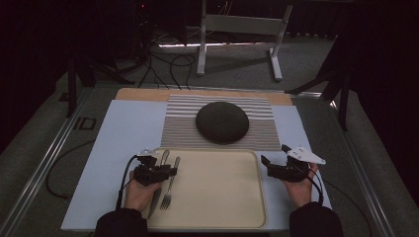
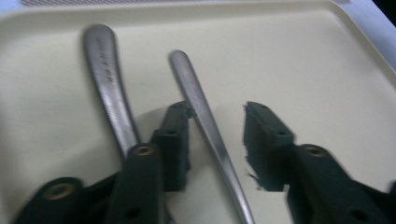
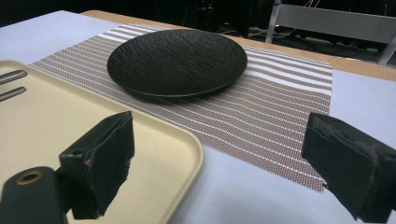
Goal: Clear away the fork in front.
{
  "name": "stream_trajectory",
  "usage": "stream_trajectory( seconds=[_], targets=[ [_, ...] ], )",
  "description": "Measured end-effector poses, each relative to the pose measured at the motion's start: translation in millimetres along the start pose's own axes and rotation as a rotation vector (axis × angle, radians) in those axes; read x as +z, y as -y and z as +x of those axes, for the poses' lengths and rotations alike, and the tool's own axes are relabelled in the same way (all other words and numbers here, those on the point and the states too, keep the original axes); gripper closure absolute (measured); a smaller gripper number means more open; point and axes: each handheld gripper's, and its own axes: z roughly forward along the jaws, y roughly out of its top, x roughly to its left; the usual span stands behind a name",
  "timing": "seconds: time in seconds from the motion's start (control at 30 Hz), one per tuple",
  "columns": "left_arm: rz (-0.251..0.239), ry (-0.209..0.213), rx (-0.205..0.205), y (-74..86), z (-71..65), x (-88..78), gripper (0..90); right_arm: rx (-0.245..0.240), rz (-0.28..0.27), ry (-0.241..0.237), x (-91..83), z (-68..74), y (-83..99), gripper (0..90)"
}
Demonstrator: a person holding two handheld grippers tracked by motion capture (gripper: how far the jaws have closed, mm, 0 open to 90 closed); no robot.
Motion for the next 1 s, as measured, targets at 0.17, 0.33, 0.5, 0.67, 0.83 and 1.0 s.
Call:
stream_trajectory(
  seconds=[0.17,0.33,0.5,0.67,0.83,1.0],
  targets=[
    [-0.063,-0.026,0.002,-1.2,1.5,-6.2,36.1,0.000,-0.001,-0.002,-0.1,0.1,0.0,9.5],
    [-0.124,-0.079,0.048,-1.9,0.4,-14.0,23.6,-0.003,-0.005,-0.008,-0.5,-0.3,0.0,9.4],
    [-0.142,-0.110,0.063,-2.5,0.1,-16.7,16.1,-0.001,-0.009,-0.012,-1.2,-0.3,-0.1,9.4],
    [-0.198,-0.135,0.093,-3.9,0.1,-23.6,11.2,-0.006,-0.009,-0.017,-1.1,-0.4,0.1,9.4],
    [-0.234,-0.143,0.107,-4.0,1.9,-28.9,4.6,-0.016,-0.016,-0.026,-1.7,0.1,0.1,9.4],
    [-0.273,-0.177,0.119,-3.7,4.7,-38.4,0.5,-0.026,-0.023,-0.039,-2.2,1.0,0.4,9.4]
  ],
)
